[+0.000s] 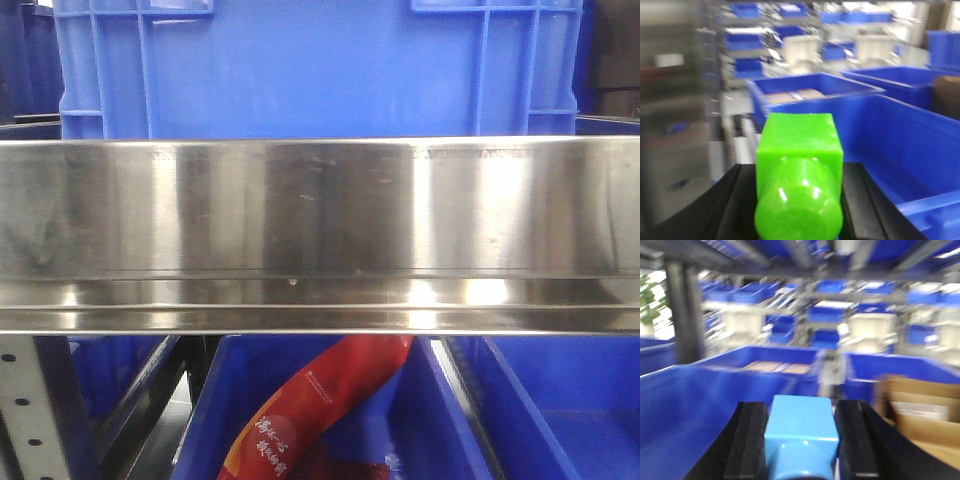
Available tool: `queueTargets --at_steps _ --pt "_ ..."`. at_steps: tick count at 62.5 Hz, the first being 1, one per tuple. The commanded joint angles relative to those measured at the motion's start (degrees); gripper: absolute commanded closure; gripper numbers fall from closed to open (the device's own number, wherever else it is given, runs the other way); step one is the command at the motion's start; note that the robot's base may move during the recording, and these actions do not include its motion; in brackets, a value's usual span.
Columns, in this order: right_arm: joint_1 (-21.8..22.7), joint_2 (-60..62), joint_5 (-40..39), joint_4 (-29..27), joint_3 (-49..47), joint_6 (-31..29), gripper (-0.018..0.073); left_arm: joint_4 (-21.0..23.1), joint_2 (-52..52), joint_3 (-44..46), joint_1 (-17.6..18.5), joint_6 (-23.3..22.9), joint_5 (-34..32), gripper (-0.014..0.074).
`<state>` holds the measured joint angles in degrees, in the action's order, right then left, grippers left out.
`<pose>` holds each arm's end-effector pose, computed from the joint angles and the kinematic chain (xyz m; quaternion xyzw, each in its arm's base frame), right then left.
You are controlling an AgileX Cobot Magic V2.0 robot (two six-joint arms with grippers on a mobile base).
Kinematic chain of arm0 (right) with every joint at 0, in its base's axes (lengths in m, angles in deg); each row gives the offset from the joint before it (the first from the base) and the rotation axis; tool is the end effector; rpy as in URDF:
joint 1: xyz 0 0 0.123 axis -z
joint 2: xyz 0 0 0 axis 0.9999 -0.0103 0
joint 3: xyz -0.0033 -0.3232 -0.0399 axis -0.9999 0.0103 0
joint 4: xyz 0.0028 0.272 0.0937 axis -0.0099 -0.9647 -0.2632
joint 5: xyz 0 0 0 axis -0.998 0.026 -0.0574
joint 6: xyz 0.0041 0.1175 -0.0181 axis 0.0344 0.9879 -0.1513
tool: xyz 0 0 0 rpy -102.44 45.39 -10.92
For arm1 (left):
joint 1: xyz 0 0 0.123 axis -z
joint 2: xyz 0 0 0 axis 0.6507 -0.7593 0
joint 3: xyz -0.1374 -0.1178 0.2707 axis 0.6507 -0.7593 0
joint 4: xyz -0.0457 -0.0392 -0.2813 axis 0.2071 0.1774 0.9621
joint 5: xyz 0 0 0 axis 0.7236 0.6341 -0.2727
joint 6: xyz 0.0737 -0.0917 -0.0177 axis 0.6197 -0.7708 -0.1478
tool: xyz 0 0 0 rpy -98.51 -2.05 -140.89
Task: Grab block from conveyor and place in blue bin
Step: 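Drive up to the shelf of blue bins, holding both blocks, then open both grippers over the blue bins to drop the blocks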
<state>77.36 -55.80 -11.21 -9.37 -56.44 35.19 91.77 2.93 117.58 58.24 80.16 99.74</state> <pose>0.1706 0.0392 0.4711 -0.0780 0.6828 0.0866 0.7212 0.1873 -0.0613 0.4672 0.1278 0.7183 -0.0988 0.6768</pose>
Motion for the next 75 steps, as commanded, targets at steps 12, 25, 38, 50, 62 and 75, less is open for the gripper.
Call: queueTargets --at_steps 12,25,38,50,62,75 --pt "-12.5 -15.9 -4.2 0.0 -10.7 -0.3 0.0715 0.5 -16.0 10.7 7.4 0.3 -4.5 0.0708" --pt "-18.4 -27.0 -5.8 0.0 -16.5 -0.3 0.0706 4.4 -25.5 17.4 9.6 0.3 -4.4 0.0708" --pt "-19.2 -33.5 -5.9 0.0 -18.5 -0.3 0.0342 5.0 -29.8 18.6 10.7 0.3 -4.3 0.0543" --pt "-19.2 -35.2 -4.9 0.0 -18.5 -0.3 0.0085 5.1 -31.1 18.6 10.7 0.3 -3.9 0.0123" --pt "-19.1 -33.1 -3.3 0.0 -18.5 -0.3 0.038 5.2 -30.1 18.8 10.7 0.3 -3.3 0.0197" --pt "-19.1 -31.0 -2.1 0.0 -18.5 -0.3 0.072 5.0 -29.3 18.8 10.7 0.3 0.4 0.0664"
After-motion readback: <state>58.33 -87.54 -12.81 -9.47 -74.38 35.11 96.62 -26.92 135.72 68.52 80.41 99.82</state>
